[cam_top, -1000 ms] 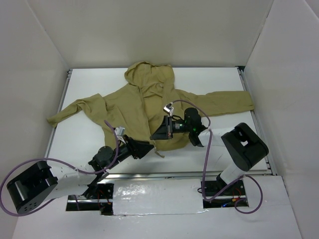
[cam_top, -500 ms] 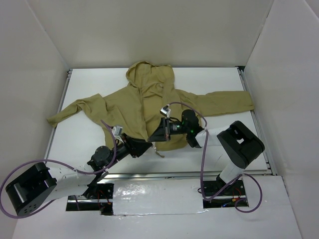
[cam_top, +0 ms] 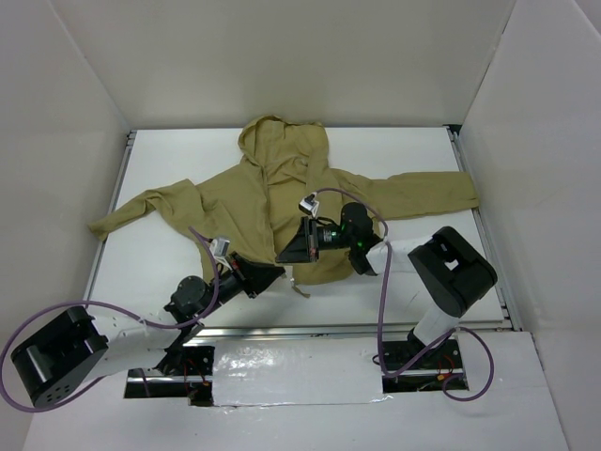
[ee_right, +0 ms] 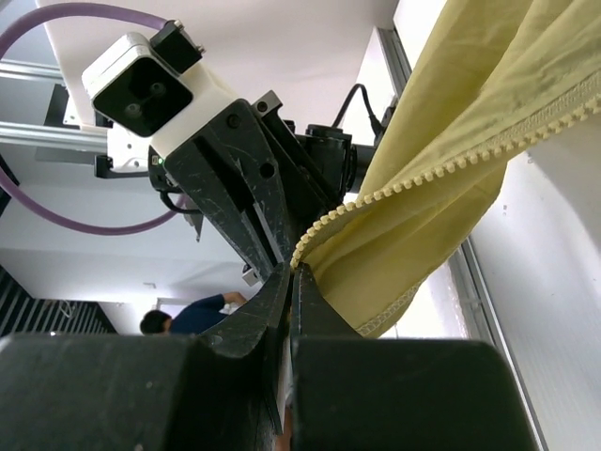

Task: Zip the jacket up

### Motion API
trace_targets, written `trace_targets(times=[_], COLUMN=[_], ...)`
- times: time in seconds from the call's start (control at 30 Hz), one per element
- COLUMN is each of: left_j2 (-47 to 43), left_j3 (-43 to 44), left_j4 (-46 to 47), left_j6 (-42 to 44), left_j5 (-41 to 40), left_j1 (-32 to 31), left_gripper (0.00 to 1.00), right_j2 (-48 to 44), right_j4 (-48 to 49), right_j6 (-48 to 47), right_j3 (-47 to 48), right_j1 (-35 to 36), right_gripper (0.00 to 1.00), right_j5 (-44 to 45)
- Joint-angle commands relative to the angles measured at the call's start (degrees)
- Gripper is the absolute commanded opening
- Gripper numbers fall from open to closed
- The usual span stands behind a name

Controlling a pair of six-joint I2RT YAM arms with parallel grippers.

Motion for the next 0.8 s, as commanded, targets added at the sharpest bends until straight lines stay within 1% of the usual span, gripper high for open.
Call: trace_targets(times=[0.0, 0.13, 0.2, 0.23, 0.27, 0.3, 0.33, 0.37, 0.4, 0.43, 0.5, 0.57, 0.6, 0.63, 0.7, 0.77], left_j2=[-1.87, -4.41, -5.03, -5.64, -5.82, -6.09, -6.26, -6.18, -6.18, -6.18, -6.27, -6.09, -6.0, -5.83, -5.74, -5.83], left_j3=[-4.54, -4.72, -4.98, -4.9, -4.81, -4.64, -4.46, -4.28, -4.02, -4.02, -3.93, -3.84, -3.84, -3.84, -3.84, -3.67], left_j4=[4.51, 1.96, 0.99, 0.21, -0.24, -0.76, -1.46, -2.25, -2.44, -2.52, -2.79, -2.88, -2.79, -2.79, -2.79, -3.14], left_j6=[1.02, 1.01, 1.01, 1.01, 1.01, 0.93, 0.93, 0.93, 0.93, 0.84, 0.75, 0.66, 0.66, 0.66, 0.4, 0.22], left_j5=[1.74, 1.66, 1.48, 1.39, 1.3, 1.13, 0.95, 0.95, 0.95, 0.86, 0.69, 0.6, 0.6, 0.51, 0.16, -0.19], left_j1=[0.14, 0.14, 0.14, 0.14, 0.22, 0.23, 0.23, 0.23, 0.23, 0.23, 0.23, 0.23, 0.23, 0.23, 0.23, 0.23], left_gripper=[0.2, 0.21, 0.19, 0.16, 0.06, 0.0, 0.0, 0.0, 0.0, 0.0, 0.0, 0.0, 0.0, 0.0, 0.0, 0.0], right_j2=[0.29, 0.3, 0.12, -0.14, -0.41, -0.5, -0.67, -1.02, -1.11, -1.11, -1.11, -1.29, -1.55, -1.64, -2.25, -2.78], right_j4=[-1.76, -4.93, -6.43, -6.96, -7.22, -7.57, -7.66, -6.27, -5.04, -2.51, -0.82, -0.02, 0.24, 0.59, 0.95, 0.34], right_j6=[-2.84, -4.87, -5.75, -5.93, -6.19, -6.63, -6.72, -6.72, -6.37, -5.24, -4.26, -3.82, -3.91, -3.73, -3.73, -4.26], right_j3=[3.17, 3.96, 4.14, 4.05, 4.05, 3.96, 3.96, 3.79, 3.09, 2.65, 1.76, 0.98, 0.71, 0.45, -0.52, -1.48], right_j1=[0.22, -0.31, -0.31, -0.31, -0.31, -0.31, -0.31, -0.31, -0.31, -0.39, -0.48, -0.39, -0.31, -0.31, -0.31, -0.22], right_gripper=[0.0, 0.0, 0.0, 0.0, 0.0, 0.02, 0.09, 0.09, 0.28, 0.3, 0.34, 0.35, 0.42, 0.44, 0.44, 0.4], right_j5=[-0.01, 0.43, 0.52, 0.52, 0.61, 0.52, 0.17, -0.35, -0.79, -1.67, -2.29, -2.81, -2.9, -3.08, -3.26, -3.26])
